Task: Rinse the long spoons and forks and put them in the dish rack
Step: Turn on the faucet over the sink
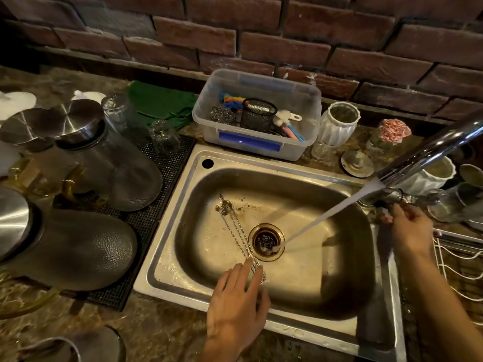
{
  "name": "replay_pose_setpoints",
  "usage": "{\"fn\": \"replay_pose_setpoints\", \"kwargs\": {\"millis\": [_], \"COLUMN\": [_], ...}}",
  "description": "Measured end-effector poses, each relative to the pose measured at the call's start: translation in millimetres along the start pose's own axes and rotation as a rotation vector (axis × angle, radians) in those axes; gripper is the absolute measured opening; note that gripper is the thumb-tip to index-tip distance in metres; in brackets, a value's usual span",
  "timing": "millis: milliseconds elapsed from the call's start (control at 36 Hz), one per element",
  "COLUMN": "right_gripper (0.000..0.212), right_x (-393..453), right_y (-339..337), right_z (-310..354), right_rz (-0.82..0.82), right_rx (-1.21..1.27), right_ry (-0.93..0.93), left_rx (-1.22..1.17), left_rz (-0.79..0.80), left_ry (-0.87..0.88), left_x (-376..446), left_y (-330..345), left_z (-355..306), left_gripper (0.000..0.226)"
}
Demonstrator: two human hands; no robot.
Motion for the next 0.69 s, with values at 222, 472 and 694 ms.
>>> {"fn": "replay_pose_setpoints", "kwargs": {"millis": [222, 472, 694], "right_gripper": [0.028, 0.017, 0.016], "right_x": [-51, -76, -84], "right_y": [35, 111, 177], "right_z": [-14, -25, -28], "right_rz": [0.146, 0.553, 0.724], "right_rx": [0.011, -0.196, -0.217], "right_ry": [-0.101, -0.307, -0.338], "left_rx": [-0.068, -0.436, -0.868], "left_rz": [-0.040, 0.087, -0.098], "left_ry": [-0.061, -0.420, -0.619], "left_x": [4, 61, 116], "left_y": [-5, 1, -7], "left_z": [2, 22, 56], "left_gripper": [0.045, 0.028, 0.034]}}
Point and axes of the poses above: each hand's wrist, its own x-axis towards the middle knuckle, its own y-axis out of the palm, z = x × y, the point moved 2 cm from there along x, towards the middle knuckle, and after that the axes turned 10 degrees about -x, right-handed, at the moved point
